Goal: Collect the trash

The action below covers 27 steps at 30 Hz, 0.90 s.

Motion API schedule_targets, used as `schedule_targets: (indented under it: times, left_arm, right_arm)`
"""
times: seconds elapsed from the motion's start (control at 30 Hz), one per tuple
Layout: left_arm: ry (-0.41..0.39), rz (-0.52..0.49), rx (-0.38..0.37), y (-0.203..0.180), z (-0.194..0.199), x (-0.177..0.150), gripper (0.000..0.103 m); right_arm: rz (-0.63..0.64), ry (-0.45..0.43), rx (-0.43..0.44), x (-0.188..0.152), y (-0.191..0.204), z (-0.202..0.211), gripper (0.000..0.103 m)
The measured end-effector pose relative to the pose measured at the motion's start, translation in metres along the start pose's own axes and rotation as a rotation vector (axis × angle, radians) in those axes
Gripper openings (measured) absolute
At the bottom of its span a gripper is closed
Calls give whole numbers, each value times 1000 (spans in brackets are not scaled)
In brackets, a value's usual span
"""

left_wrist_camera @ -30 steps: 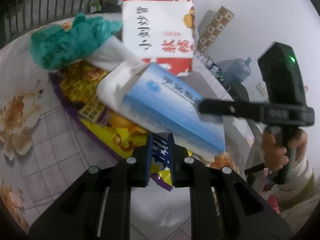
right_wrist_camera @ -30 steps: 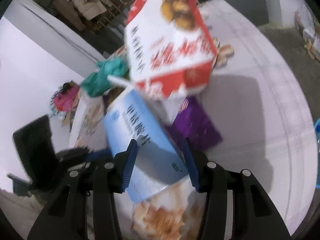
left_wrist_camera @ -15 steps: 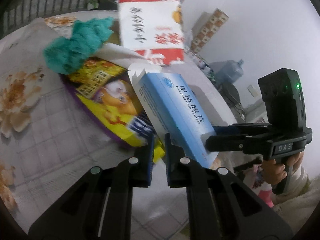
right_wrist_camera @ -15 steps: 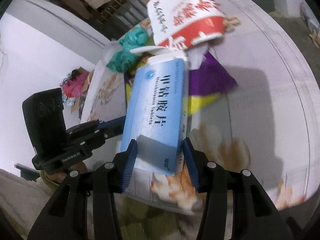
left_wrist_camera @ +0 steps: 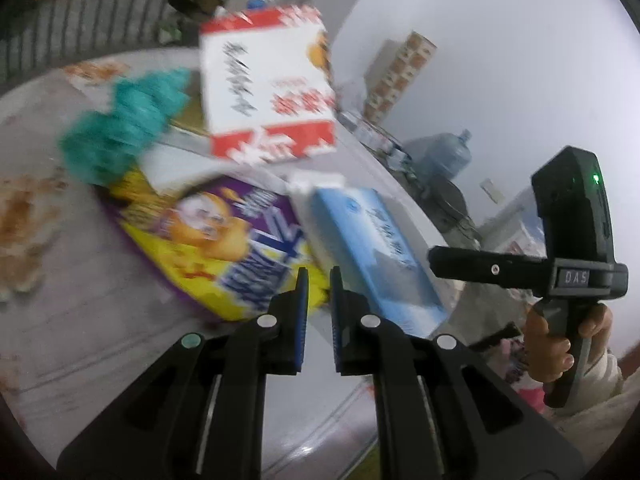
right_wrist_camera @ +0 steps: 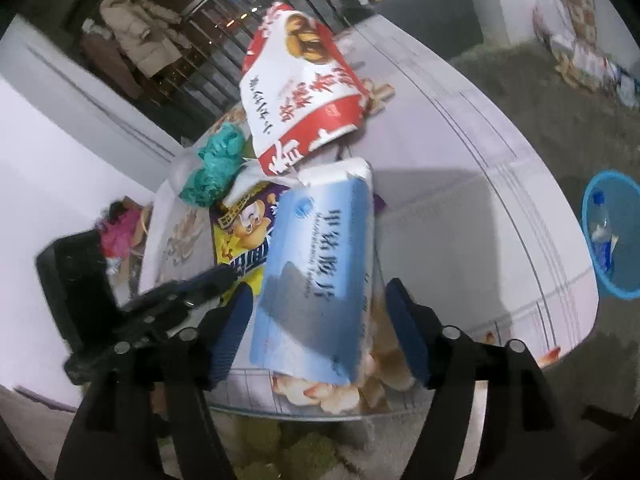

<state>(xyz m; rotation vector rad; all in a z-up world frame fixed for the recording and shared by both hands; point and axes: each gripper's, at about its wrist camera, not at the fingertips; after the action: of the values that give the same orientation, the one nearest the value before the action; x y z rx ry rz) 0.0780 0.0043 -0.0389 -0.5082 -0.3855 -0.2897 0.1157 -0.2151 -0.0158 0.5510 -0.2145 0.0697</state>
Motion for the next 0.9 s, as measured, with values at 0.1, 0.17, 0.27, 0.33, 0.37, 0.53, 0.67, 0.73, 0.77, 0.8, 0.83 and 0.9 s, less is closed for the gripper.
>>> schedule_targets:
  times: [0.1,0.17,0.27,0.33,0.37,0.53,0.67,0.73,0.77,0.8,0.83,0.9]
  left_arm:
    - [-65,26,69,16,25,3,8]
    - [-122,43,128,32,47,4,10]
    - [-195,66,212,57,75,8,12]
    - [-224,87,267,78,89,17,16]
    - [-239,99,291,89,95,23,17]
    - [-274,129,338,140,112,53,42]
    - [-195,139,290,169,99,72,47]
    - [-152,184,262,183,88,76,47]
    - [-137,205,234,188,82,76,47]
    - [-138,221,201,192,79,75,48]
    - [-142,242,161,196,79,72,46]
    - [-147,246,132,196,79,66,42]
  right_arm:
    - [44,7,-62,6,23,-19,79]
    - [74,23,-107,12,36,-29,82]
    - [96,29,-172,15,47,-38,84]
    - [104,28,-206,15,52,-39,85]
    - [107,27,-222,14,55,-40,86]
    - [116,39,-285,14,64,-46,89]
    - [105,37,-321,15,64,-47,89]
    - [81,39,-314,15,62,-48,89]
    - [71,40,-311,15,60,-48,89]
    - [64,41,-309,15,59,-47,89]
    - [57,40,-310,15,59,-47,89]
    - [50,38,-311,15,58,-45,89]
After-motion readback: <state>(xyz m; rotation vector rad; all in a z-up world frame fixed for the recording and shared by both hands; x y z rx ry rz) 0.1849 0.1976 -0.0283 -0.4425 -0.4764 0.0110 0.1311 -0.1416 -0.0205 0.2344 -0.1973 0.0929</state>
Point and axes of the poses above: each gripper's, at about its wrist camera, not at the fingertips, and z roughly against the way its jaws point, y to its left, x to its top, and after that the axes turned 15 degrees about y, right-handed
